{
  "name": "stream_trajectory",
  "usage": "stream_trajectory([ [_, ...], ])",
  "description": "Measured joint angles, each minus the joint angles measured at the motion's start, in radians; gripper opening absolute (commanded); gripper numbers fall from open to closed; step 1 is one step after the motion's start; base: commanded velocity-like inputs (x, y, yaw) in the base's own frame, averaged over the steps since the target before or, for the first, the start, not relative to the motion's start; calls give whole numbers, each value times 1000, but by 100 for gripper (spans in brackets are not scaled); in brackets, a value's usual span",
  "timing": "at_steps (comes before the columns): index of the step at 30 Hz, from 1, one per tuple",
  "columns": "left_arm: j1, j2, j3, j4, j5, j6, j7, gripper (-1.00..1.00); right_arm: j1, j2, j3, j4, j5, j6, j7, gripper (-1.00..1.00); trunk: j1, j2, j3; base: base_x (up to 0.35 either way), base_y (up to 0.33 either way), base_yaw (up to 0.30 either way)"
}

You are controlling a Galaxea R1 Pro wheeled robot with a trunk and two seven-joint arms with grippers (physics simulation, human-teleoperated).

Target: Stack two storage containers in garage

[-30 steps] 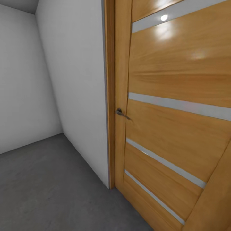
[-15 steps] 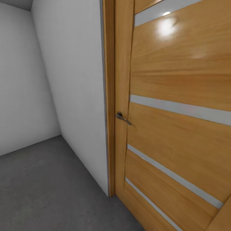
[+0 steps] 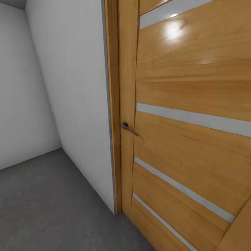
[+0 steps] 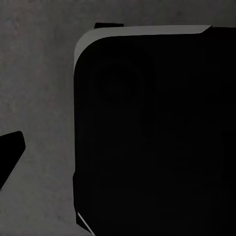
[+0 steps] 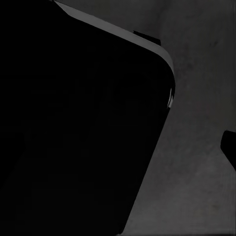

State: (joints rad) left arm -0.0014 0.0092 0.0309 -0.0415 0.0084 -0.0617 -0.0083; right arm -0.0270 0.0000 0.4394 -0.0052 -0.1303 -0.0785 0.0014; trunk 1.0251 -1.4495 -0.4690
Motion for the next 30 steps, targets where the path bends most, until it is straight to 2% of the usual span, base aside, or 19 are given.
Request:
stream_trajectory([
  [9,0,0,0,0,0,0,0,100,0,0,0,0,0,0,0,100,0,0,0,43,47,-186],
  [25,0,0,0,0,0,0,-1,100,0,0,1,0,1,-1,0,100,0,0,0,215,253,-13],
  [30,0,0,0,0,0,0,-1,100,0,1,1,0,1,0,0,100,0,0,0,169,192,-156],
])
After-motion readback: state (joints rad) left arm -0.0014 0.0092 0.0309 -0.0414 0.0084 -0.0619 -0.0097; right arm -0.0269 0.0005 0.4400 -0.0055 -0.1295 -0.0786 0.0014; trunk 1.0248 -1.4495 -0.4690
